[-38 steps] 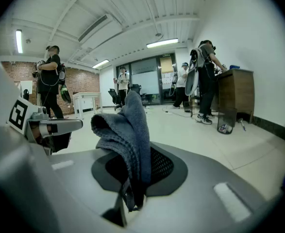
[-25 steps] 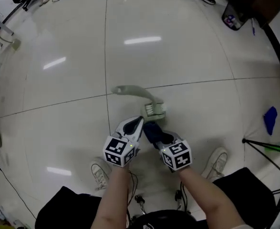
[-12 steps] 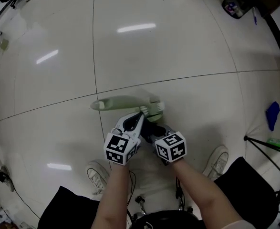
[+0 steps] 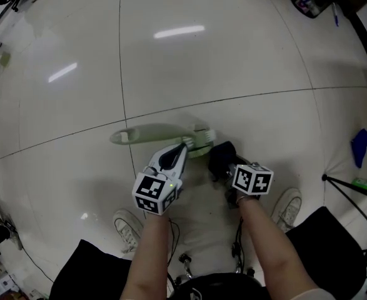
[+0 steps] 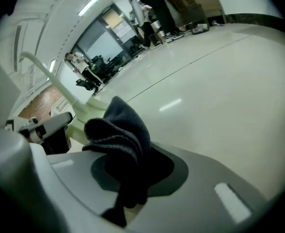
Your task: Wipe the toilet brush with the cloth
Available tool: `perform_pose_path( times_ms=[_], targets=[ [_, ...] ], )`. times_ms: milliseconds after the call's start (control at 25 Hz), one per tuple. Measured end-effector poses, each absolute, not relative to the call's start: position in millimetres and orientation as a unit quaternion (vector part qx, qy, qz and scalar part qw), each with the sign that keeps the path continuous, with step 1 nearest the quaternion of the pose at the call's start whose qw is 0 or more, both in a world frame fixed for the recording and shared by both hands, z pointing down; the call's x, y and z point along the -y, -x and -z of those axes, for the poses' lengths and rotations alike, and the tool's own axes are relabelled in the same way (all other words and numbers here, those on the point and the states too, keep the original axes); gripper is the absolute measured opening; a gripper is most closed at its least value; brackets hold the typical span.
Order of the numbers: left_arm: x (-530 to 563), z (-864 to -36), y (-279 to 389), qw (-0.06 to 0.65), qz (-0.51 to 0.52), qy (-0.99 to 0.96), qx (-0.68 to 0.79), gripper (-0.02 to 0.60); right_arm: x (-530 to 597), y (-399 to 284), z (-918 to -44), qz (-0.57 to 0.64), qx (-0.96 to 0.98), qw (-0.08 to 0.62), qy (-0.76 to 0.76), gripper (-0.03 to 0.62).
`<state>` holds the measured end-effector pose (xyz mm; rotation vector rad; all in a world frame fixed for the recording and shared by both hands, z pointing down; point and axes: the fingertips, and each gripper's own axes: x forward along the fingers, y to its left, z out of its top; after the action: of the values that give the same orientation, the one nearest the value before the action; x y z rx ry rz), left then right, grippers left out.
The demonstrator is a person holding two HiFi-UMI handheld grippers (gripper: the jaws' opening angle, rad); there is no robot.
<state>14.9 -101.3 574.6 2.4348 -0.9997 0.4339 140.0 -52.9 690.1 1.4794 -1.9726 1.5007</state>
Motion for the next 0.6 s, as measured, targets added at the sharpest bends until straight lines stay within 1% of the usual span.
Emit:
perform_pose_path(
  times_ms=[160, 240, 320, 400, 480, 600],
  targets=[
    [96, -576, -17, 0.229, -0.164, -0.887, 0.365, 0.006, 69, -190, -682, -0.517, 0.643, 0.094, -0.557, 0.066],
    [96, -576, -18, 0.230, -0.163, -0.885, 0.370, 0.006, 89, -195, -671, -0.510, 0.661, 0.084, -0.544, 0.066],
    [97, -575, -19, 0.234, -0.162, -0.882, 0.375, 0.006, 111, -181, -660, -0.510, 0.697, 0.081, -0.497, 0.066],
    [97, -576, -18, 0.237, -0.163, -0.880, 0.378, 0.006, 128, -156, -654, -0.521, 0.730, 0.095, -0.433, 0.066],
    [97, -575, -17, 0.240, -0.163, -0.878, 0.381, 0.006, 137, -136, -660, -0.537, 0.742, 0.131, -0.380, 0.066],
    [99, -573, -19, 0.242, -0.159, -0.875, 0.387, 0.006, 139, -125, -674, -0.540, 0.747, 0.183, -0.341, 0.066]
  ],
)
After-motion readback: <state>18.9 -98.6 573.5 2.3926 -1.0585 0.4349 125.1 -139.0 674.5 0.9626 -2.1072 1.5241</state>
